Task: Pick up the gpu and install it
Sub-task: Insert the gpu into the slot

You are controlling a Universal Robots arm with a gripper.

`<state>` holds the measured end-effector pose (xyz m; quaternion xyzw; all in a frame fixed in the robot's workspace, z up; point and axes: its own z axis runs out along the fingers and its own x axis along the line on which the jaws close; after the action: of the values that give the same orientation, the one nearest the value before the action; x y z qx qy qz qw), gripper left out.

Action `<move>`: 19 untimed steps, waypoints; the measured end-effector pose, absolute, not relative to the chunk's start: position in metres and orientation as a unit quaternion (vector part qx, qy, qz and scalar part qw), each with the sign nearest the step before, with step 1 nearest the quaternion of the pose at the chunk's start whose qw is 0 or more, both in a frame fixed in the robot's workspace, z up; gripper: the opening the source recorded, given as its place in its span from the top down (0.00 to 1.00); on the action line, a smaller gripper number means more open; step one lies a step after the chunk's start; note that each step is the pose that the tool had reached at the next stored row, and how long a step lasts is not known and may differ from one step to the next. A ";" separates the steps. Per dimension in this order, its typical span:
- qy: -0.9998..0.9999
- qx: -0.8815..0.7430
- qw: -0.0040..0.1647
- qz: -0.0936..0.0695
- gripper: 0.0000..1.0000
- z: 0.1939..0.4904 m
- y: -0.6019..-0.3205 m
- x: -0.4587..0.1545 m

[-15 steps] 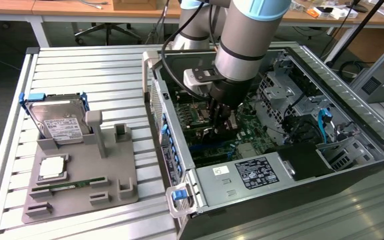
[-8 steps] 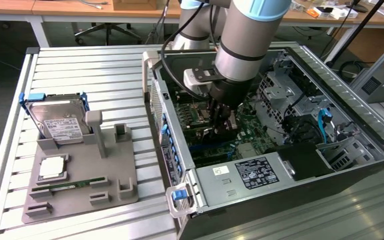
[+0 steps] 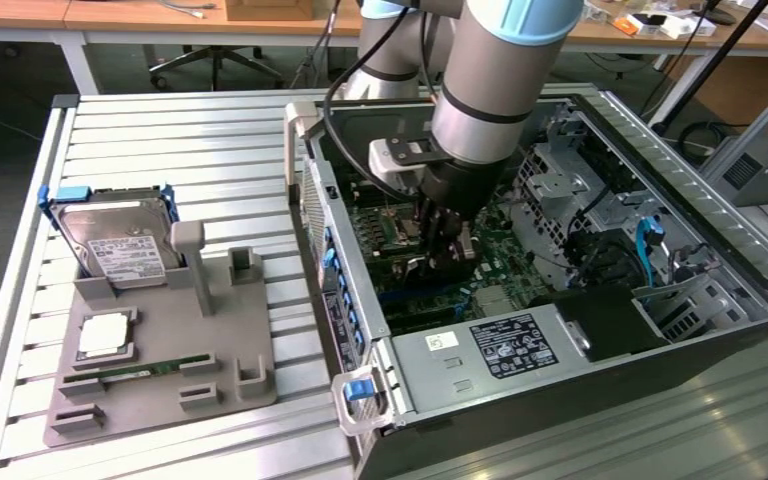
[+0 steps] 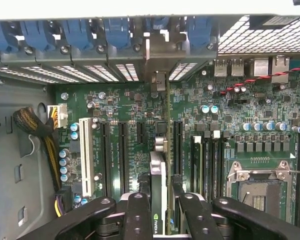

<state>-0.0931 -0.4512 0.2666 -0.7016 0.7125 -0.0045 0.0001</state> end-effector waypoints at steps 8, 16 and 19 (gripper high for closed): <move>0.713 -0.702 0.000 -0.004 0.73 0.266 -0.451 -0.092; 0.712 -0.702 -0.005 -0.010 0.73 0.266 -0.451 -0.092; 0.712 -0.702 -0.006 -0.011 0.73 0.266 -0.451 -0.092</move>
<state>-0.0920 -0.4510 0.2659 -0.7016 0.7124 -0.0111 -0.0064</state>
